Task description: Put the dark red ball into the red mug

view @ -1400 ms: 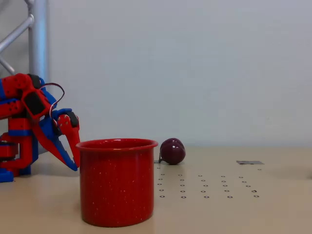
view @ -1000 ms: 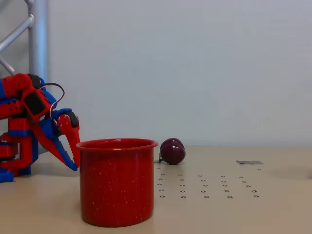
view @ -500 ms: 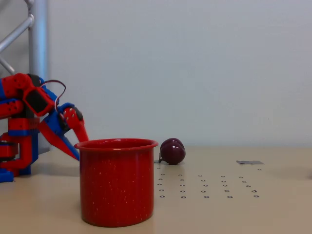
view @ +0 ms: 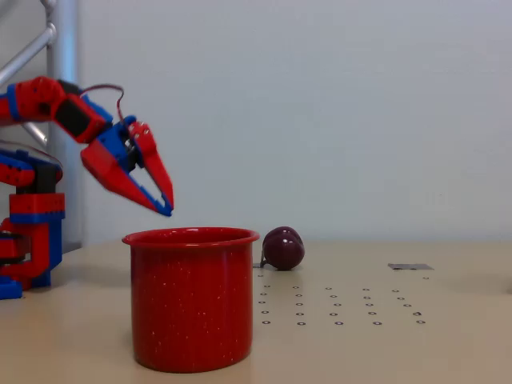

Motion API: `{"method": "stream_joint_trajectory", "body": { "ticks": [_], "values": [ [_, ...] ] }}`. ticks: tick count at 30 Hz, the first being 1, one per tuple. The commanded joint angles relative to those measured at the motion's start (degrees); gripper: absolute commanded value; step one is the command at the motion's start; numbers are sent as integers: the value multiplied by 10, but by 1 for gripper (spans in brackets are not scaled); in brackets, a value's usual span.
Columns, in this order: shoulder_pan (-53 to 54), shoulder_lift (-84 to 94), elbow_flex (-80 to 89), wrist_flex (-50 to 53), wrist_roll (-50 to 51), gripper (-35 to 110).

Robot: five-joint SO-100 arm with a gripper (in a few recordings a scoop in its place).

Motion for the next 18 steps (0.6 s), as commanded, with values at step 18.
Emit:
{"method": "stream_joint_trajectory", "body": {
  "ticks": [18],
  "values": [
    [-51, -390, -395, -61, -301, 30]
  ]
}}
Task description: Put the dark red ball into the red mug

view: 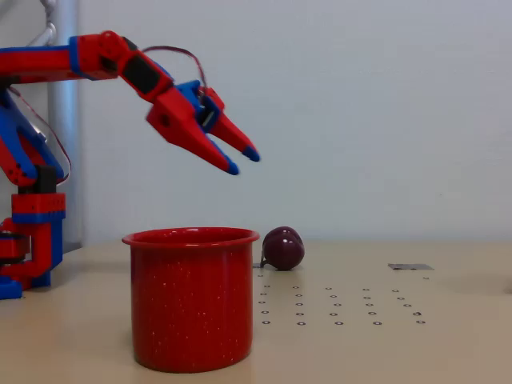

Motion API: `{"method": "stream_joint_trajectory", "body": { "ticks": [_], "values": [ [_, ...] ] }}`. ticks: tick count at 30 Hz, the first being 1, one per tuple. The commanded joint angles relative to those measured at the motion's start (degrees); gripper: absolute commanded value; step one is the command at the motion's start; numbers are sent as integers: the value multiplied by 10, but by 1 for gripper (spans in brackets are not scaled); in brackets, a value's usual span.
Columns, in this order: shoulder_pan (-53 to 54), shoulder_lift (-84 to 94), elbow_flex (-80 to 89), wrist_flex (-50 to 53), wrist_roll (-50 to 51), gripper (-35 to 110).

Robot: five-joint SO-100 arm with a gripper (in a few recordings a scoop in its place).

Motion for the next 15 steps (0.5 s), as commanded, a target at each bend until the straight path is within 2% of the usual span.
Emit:
{"method": "stream_joint_trajectory", "body": {
  "ticks": [1, 5, 15],
  "values": [
    [-11, -19, -72, -16, -46, 34],
    [-33, -76, -107, -16, -127, 40],
    [-116, -177, -183, -55, -285, 42]
  ]
}}
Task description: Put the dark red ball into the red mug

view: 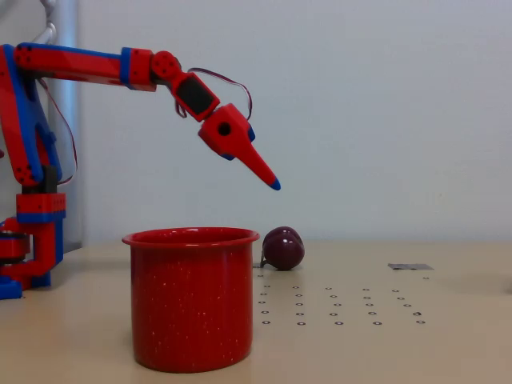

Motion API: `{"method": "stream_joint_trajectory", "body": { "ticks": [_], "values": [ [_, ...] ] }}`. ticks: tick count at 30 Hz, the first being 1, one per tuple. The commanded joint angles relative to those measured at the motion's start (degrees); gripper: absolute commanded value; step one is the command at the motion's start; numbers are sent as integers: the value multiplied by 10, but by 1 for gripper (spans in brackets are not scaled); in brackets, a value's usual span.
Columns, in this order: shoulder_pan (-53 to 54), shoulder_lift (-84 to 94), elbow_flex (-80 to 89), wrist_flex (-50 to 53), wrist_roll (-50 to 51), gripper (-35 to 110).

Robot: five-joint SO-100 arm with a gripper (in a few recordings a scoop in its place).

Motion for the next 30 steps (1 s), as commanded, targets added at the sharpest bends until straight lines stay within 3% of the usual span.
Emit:
{"method": "stream_joint_trajectory", "body": {
  "ticks": [1, 12, 30],
  "values": [
    [-24, 1, -63, -16, -30, 42],
    [-50, -53, -63, -64, -101, 42],
    [-37, -100, 60, -229, -97, 41]
  ]
}}
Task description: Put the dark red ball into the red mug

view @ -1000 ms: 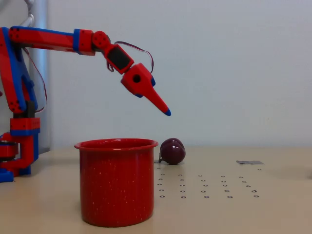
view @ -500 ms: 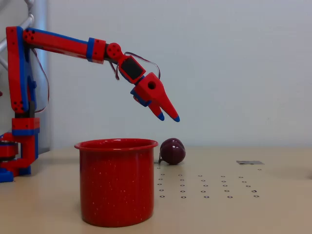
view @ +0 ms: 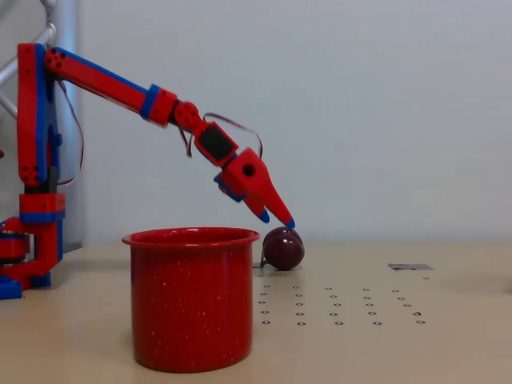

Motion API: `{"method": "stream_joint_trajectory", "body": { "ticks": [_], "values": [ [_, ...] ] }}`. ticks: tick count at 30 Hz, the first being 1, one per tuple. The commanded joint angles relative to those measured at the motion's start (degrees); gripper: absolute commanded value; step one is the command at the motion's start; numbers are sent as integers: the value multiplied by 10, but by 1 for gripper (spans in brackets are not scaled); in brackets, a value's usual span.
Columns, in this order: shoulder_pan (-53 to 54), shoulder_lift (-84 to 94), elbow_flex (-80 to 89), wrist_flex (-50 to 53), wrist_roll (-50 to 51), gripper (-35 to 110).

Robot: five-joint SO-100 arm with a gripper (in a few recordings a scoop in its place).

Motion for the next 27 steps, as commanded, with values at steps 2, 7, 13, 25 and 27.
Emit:
{"method": "stream_joint_trajectory", "body": {
  "ticks": [2, 7, 13, 25, 27],
  "values": [
    [8, 1, -18, -49, 2, 41],
    [-5, -20, -11, -83, 4, 41],
    [-37, -22, 15, -117, 4, 42],
    [-87, -33, 6, -121, 15, 42],
    [-91, -47, -11, -120, 20, 42]
  ]
}}
